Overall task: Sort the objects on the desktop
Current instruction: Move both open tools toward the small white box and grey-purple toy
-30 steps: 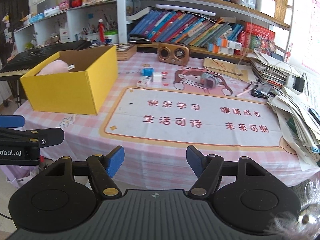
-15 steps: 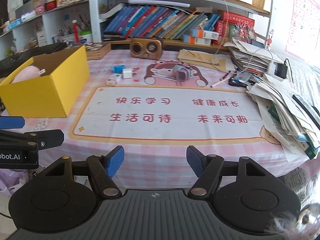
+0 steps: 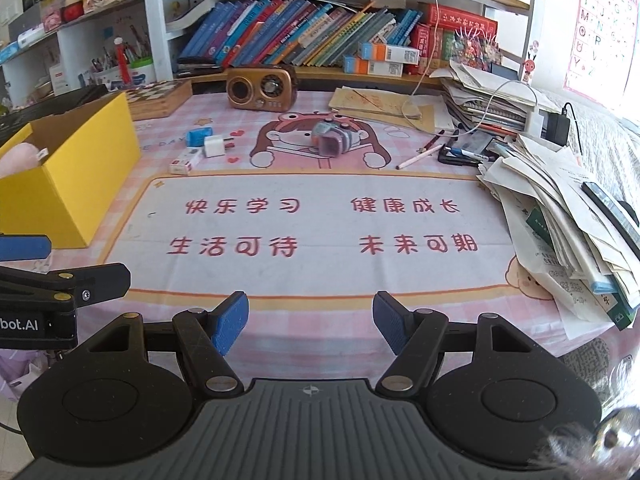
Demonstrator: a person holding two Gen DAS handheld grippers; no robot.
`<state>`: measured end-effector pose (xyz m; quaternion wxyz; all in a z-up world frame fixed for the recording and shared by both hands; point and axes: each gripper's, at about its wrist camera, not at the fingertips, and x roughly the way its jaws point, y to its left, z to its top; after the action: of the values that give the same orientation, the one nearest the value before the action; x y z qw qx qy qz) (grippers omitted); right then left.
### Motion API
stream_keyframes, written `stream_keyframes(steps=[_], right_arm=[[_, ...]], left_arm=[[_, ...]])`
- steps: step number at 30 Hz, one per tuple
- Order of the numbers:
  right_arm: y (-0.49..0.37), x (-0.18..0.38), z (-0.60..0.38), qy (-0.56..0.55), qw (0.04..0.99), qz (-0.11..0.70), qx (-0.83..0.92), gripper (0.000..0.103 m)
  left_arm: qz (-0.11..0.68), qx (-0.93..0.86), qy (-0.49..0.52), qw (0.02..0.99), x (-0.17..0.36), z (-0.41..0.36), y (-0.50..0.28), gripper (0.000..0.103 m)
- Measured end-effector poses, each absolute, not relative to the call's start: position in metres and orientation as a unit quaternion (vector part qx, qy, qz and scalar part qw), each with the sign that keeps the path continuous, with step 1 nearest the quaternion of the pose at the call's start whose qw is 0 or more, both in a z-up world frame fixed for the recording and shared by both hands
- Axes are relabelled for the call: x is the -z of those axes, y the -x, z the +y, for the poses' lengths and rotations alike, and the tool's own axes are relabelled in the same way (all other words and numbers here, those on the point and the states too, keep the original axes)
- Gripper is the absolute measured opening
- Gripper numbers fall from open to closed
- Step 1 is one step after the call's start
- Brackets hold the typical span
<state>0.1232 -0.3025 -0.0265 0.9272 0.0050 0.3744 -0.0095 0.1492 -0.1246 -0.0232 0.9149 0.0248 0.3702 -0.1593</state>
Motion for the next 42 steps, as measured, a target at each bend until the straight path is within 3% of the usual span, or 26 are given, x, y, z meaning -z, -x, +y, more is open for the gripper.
stream_keyframes(steps=[25,42], right_arm=[[-0.254,0.032,-0.381,-0.001,0.926,0.375,-0.054,0.068],[-0.359,0.046,-0.39,0.018,0.925,0.365,-0.101,0.075]], left_arm=[[0.358,0.062,-0.02,0.932,0.022,-0.181,-0.251,0.1],[0.369,0.005,-0.031,0.929,0.041,-0.191,-0.32,0.1]])
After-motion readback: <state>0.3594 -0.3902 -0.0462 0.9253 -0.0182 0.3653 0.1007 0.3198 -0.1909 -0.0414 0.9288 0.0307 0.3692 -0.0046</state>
